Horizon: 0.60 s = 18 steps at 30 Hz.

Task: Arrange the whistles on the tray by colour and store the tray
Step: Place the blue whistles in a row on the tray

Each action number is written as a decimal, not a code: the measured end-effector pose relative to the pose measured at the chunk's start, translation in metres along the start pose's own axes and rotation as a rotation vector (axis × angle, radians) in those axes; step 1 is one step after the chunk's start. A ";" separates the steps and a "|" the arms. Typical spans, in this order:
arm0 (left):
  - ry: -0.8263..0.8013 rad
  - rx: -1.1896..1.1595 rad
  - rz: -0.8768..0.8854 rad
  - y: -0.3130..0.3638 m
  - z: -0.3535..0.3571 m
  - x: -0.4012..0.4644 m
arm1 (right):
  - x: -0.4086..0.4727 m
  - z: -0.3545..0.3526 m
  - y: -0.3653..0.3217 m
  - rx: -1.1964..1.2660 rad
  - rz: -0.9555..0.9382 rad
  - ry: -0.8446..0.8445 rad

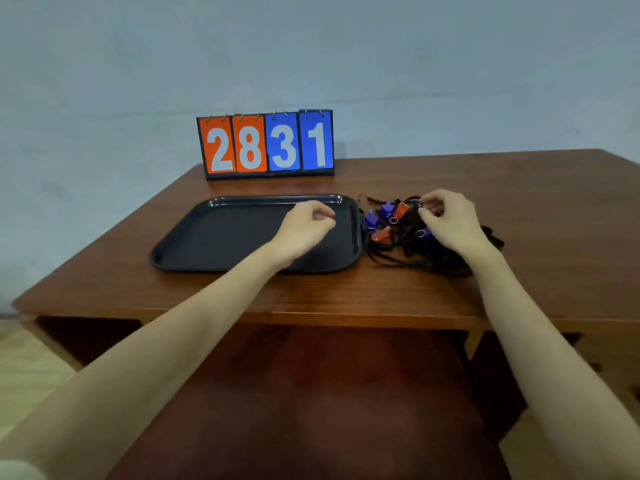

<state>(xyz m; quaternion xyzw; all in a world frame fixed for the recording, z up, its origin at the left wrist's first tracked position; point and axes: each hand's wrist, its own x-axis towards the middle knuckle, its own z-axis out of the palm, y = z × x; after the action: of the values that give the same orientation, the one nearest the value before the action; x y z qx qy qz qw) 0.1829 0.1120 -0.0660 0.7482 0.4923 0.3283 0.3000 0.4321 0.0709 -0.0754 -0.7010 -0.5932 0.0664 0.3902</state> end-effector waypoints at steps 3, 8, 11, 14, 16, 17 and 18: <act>0.011 0.086 0.039 0.012 0.015 0.001 | -0.003 -0.007 0.004 0.032 -0.014 -0.020; 0.014 0.252 0.129 0.026 0.034 0.010 | -0.007 -0.012 0.012 -0.078 -0.008 -0.061; -0.013 0.360 0.177 0.031 0.042 0.023 | -0.007 -0.016 0.018 -0.161 0.024 -0.092; -0.025 0.423 0.160 0.034 0.053 0.040 | -0.006 -0.019 0.022 -0.166 0.032 -0.109; -0.052 0.454 0.125 0.035 0.059 0.050 | -0.006 -0.020 0.023 -0.123 0.032 -0.142; -0.066 0.470 0.113 0.036 0.062 0.055 | -0.006 -0.020 0.024 -0.088 0.032 -0.153; -0.077 0.487 0.107 0.036 0.064 0.059 | -0.006 -0.020 0.025 -0.050 0.029 -0.153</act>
<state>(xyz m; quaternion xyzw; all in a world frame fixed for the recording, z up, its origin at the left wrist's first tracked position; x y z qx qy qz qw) 0.2704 0.1470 -0.0653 0.8355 0.5045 0.1867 0.1117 0.4607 0.0566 -0.0794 -0.7121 -0.6125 0.1106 0.3249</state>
